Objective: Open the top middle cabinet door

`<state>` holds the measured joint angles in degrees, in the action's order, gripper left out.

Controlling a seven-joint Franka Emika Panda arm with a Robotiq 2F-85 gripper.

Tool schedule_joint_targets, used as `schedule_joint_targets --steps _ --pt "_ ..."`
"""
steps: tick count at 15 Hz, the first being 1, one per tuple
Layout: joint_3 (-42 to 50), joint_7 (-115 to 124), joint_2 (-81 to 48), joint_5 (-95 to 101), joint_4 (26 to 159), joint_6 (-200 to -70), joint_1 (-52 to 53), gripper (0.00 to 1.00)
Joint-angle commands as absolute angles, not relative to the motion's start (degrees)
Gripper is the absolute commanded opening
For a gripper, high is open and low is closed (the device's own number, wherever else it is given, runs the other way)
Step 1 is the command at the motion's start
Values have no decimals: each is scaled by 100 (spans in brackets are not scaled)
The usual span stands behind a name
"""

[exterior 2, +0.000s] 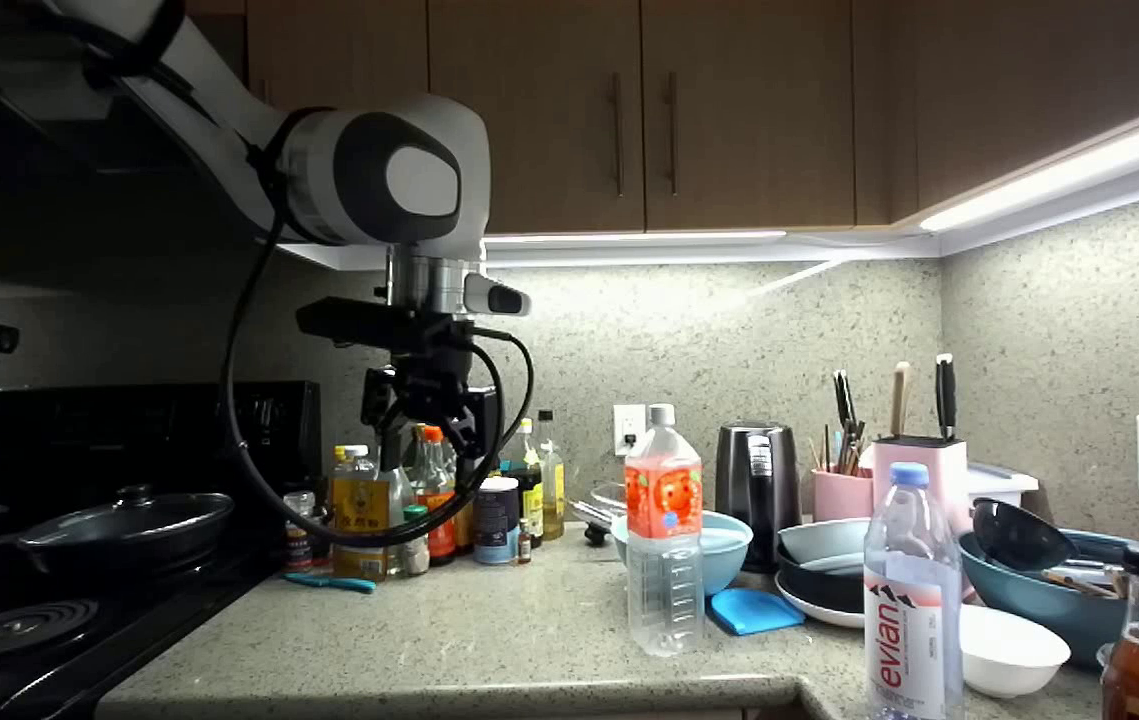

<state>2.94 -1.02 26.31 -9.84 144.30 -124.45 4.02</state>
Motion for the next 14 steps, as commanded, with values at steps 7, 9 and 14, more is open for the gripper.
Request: schedule_joint_targets --steps 7,9,14 --pt "-675 1108 4190 -379 15188 -13191 194 100" --pt "-1002 1622 4835 -302 15376 -13205 212 100" --pt "-1346 2131 5359 -451 15277 -13033 273 100"
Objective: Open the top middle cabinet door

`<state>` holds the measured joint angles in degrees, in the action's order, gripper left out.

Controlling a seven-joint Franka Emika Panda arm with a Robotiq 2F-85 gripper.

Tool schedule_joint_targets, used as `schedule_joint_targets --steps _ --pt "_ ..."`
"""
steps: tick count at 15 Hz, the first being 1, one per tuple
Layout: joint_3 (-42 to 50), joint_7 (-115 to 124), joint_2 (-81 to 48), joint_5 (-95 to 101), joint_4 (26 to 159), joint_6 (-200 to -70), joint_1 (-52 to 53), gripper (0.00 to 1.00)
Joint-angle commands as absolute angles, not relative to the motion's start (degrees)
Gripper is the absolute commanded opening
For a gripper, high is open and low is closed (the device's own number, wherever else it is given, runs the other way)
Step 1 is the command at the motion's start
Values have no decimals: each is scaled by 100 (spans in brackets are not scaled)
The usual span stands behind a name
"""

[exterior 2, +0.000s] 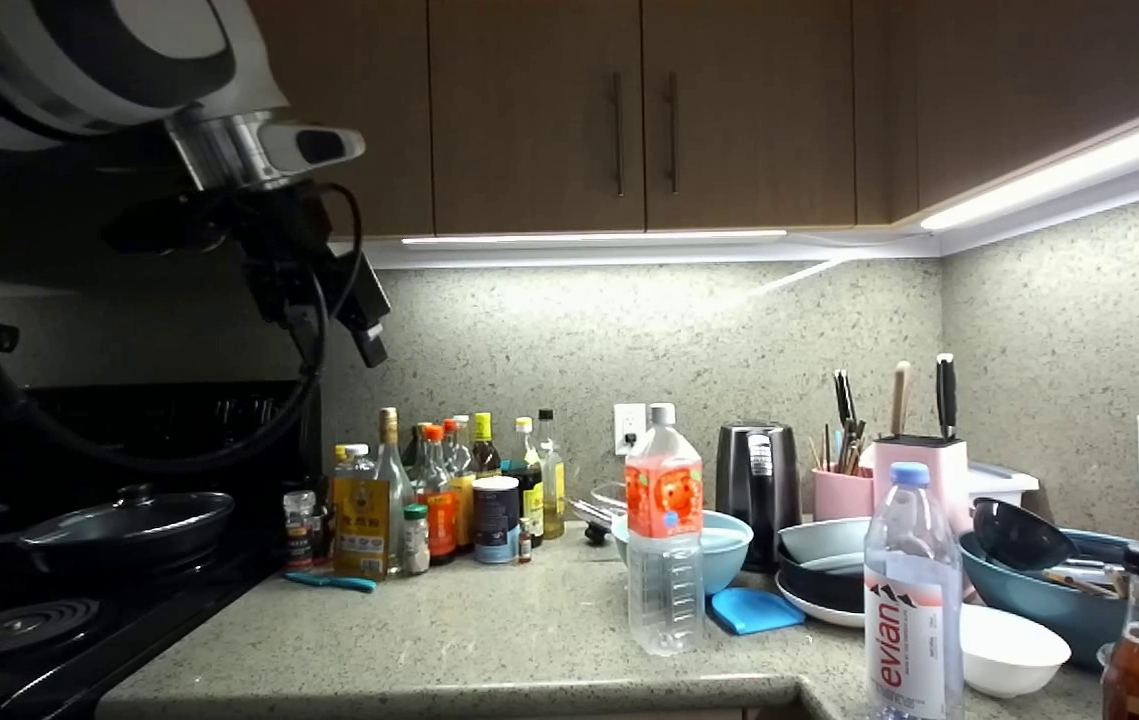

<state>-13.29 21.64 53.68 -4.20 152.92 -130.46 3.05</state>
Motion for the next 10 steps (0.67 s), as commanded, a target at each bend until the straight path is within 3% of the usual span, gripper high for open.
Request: schedule_joint_targets --steps 1,10 --pt "-1428 2211 5590 -454 15366 -13033 270 100" --pt "-2064 3610 4700 -377 14471 -15079 -1051 100"
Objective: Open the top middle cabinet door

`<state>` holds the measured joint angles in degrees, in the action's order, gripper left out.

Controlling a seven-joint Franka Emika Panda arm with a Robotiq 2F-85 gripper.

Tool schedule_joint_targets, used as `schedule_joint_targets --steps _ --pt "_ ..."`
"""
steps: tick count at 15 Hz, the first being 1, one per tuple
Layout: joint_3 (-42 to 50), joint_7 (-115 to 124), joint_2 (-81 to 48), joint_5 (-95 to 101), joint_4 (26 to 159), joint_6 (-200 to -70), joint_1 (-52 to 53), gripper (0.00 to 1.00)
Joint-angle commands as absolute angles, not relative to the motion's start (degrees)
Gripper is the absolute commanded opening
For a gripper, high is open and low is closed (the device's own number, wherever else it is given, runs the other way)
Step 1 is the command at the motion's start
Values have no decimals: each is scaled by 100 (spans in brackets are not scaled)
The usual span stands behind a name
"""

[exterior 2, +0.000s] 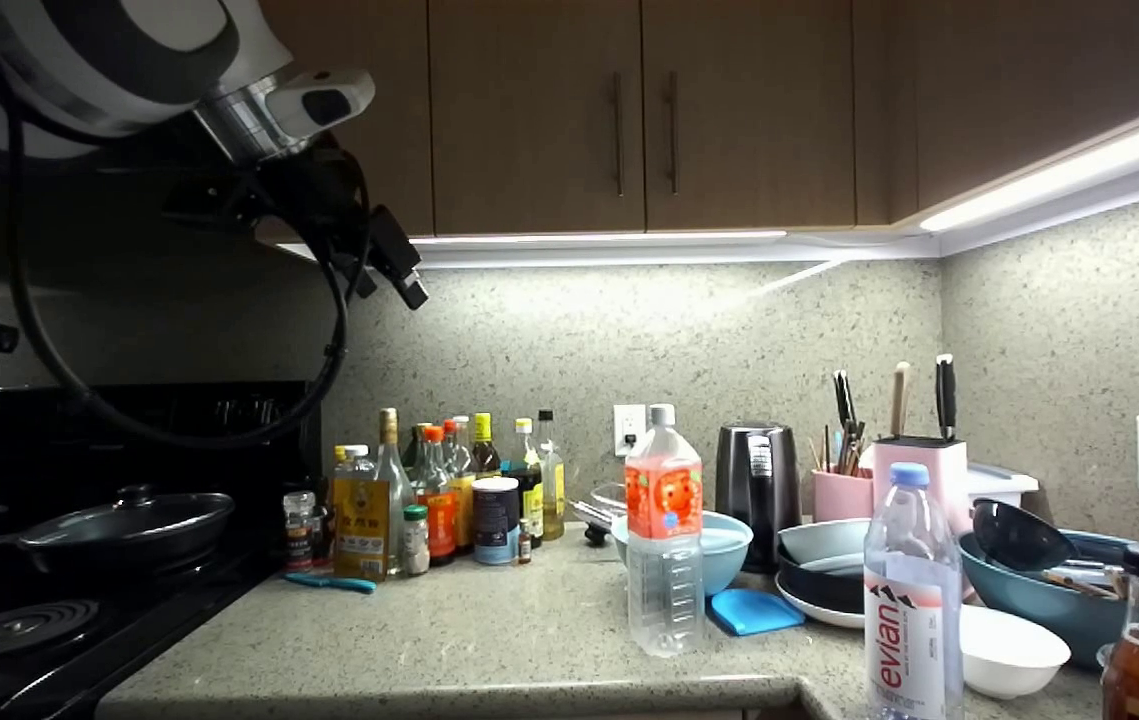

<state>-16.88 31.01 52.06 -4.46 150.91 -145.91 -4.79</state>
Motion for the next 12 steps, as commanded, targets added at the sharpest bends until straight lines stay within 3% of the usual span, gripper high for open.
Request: schedule_joint_targets --steps 1,5,12 --pt "-2180 3734 4593 -307 14275 -15207 -1234 100" --pt "-2718 4514 4390 38 13182 -15132 -2081 100" --pt "-2605 4526 4355 126 13041 -15049 -1923 100"
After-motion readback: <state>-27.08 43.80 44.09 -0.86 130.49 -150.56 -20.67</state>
